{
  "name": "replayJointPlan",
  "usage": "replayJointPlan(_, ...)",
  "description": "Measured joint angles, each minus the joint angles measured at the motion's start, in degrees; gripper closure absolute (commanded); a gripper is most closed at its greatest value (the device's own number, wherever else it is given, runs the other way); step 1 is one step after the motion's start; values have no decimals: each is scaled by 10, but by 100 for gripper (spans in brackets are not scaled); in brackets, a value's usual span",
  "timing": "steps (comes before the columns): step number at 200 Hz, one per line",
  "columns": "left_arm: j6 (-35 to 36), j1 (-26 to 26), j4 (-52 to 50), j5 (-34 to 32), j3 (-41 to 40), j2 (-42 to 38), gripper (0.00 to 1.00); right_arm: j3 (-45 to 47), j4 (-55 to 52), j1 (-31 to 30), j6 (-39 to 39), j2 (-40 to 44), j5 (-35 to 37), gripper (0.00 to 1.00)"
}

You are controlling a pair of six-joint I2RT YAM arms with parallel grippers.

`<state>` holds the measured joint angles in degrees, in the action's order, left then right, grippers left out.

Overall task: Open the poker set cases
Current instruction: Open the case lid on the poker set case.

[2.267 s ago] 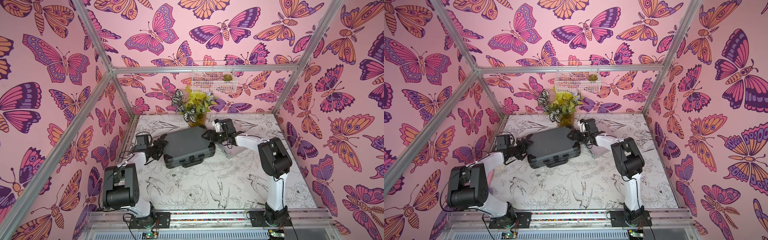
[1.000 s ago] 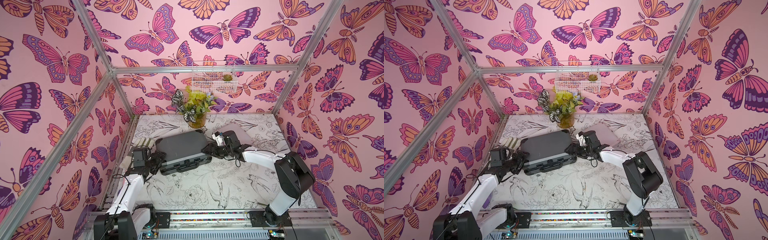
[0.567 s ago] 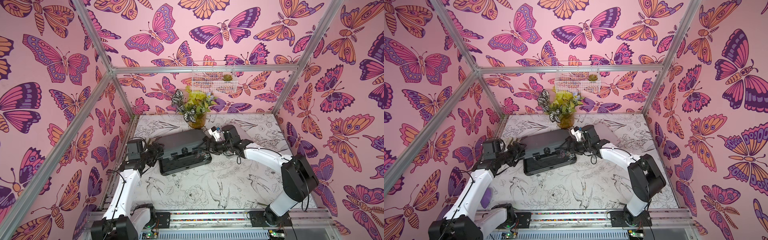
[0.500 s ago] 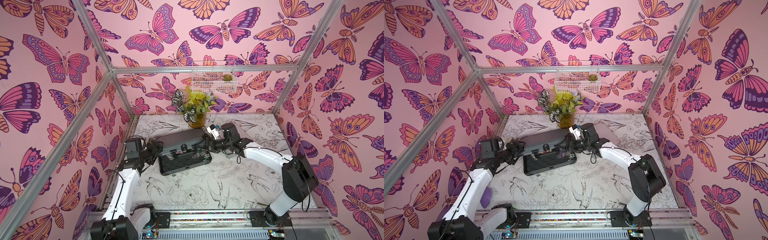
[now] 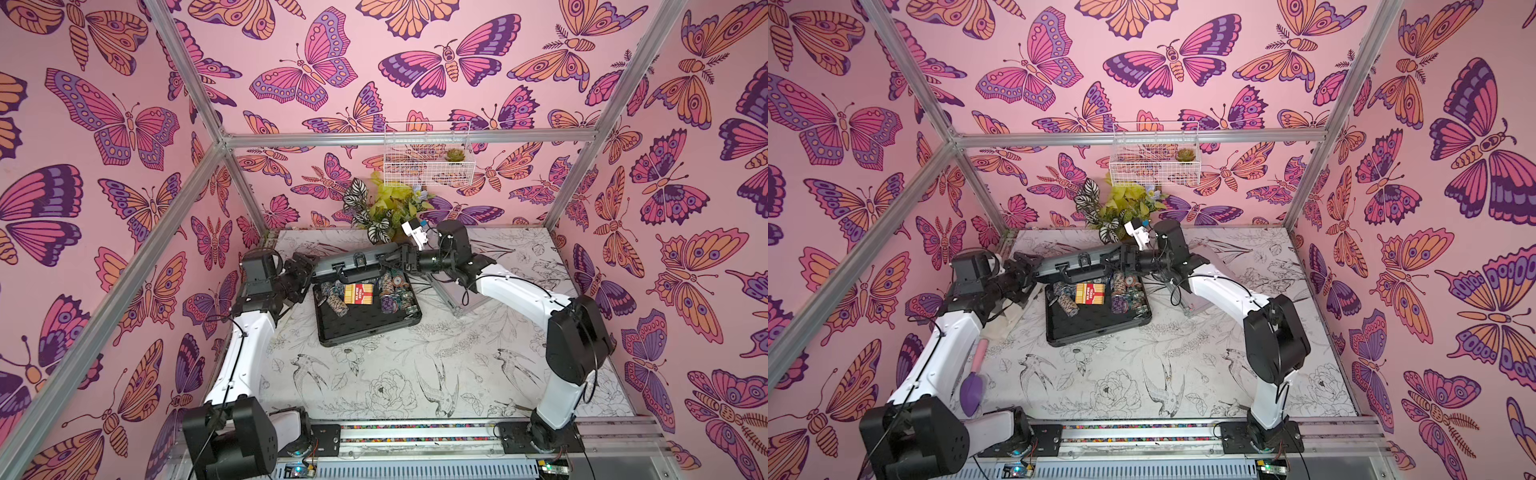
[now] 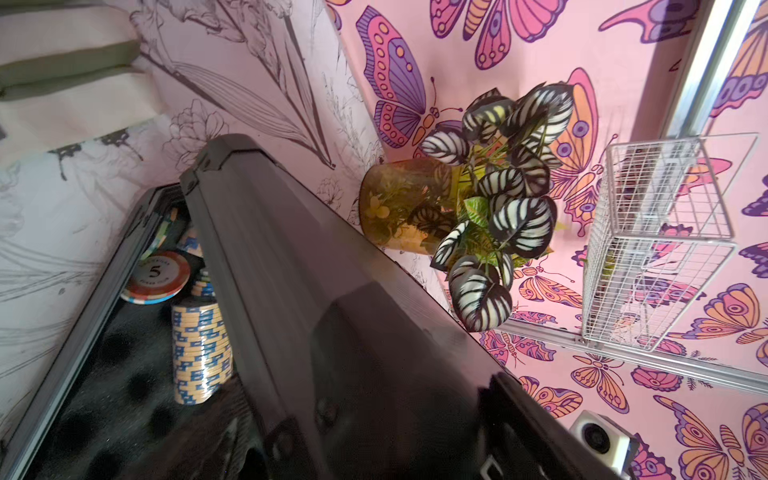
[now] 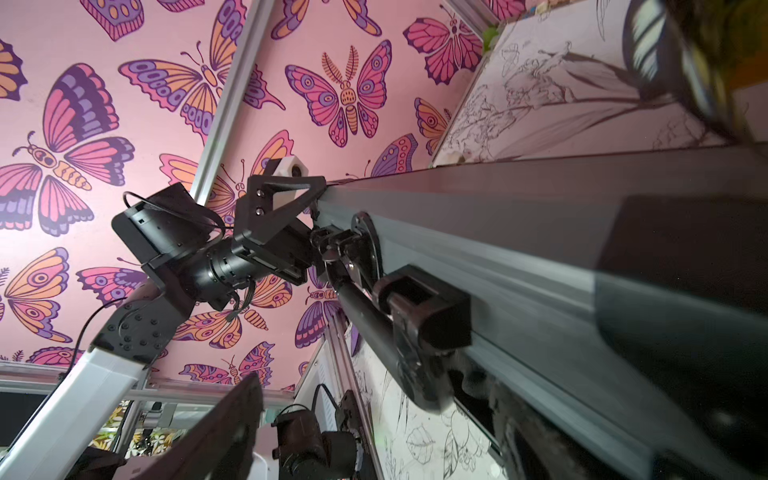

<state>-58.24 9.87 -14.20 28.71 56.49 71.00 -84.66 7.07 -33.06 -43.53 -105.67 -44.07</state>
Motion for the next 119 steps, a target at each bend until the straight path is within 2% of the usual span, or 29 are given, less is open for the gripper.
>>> replayJointPlan(73, 32, 20, 27, 16, 11, -13, 12, -89, 16, 26, -4, -94, 71, 12)
replayJointPlan(119, 56, 38, 17, 18, 15, -51, 12, -141, 17, 26, -15, -118, 92, 12)
